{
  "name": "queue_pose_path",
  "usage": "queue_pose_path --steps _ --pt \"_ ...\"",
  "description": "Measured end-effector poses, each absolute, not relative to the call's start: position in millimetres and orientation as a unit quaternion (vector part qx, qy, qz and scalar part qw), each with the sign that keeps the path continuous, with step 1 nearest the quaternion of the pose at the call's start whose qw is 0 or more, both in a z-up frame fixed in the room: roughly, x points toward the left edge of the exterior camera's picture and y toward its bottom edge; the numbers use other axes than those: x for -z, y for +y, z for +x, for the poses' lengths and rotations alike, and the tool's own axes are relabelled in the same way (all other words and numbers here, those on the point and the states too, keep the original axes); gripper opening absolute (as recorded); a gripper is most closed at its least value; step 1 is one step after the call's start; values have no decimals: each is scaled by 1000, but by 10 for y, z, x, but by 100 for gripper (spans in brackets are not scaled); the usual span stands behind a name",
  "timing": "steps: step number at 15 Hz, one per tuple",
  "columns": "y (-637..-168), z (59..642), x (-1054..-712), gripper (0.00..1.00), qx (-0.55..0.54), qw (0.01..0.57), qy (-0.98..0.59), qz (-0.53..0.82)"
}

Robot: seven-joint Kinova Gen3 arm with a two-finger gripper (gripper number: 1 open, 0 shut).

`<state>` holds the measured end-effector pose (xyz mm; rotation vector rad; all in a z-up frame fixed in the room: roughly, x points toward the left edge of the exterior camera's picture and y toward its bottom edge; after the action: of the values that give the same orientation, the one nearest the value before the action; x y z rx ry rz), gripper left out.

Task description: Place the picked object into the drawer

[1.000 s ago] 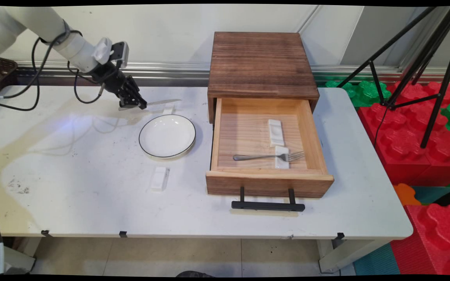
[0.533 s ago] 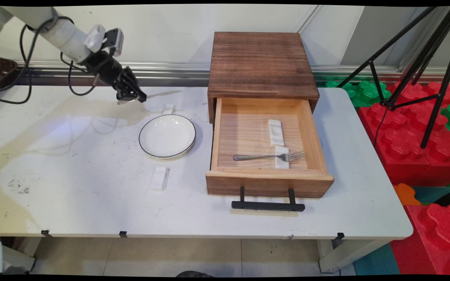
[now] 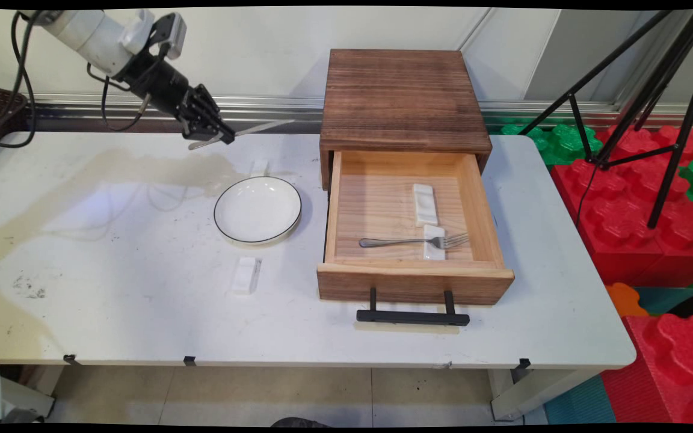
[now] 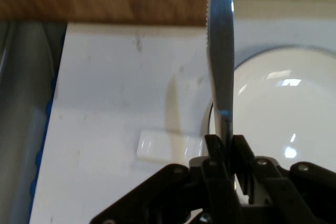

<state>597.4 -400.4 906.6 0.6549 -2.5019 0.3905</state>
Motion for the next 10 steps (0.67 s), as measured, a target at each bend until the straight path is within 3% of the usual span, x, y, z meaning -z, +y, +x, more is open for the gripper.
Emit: queue_pose_path --steps 10 --pt "-3900 5295 -9441 0 -143 317 -911 223"
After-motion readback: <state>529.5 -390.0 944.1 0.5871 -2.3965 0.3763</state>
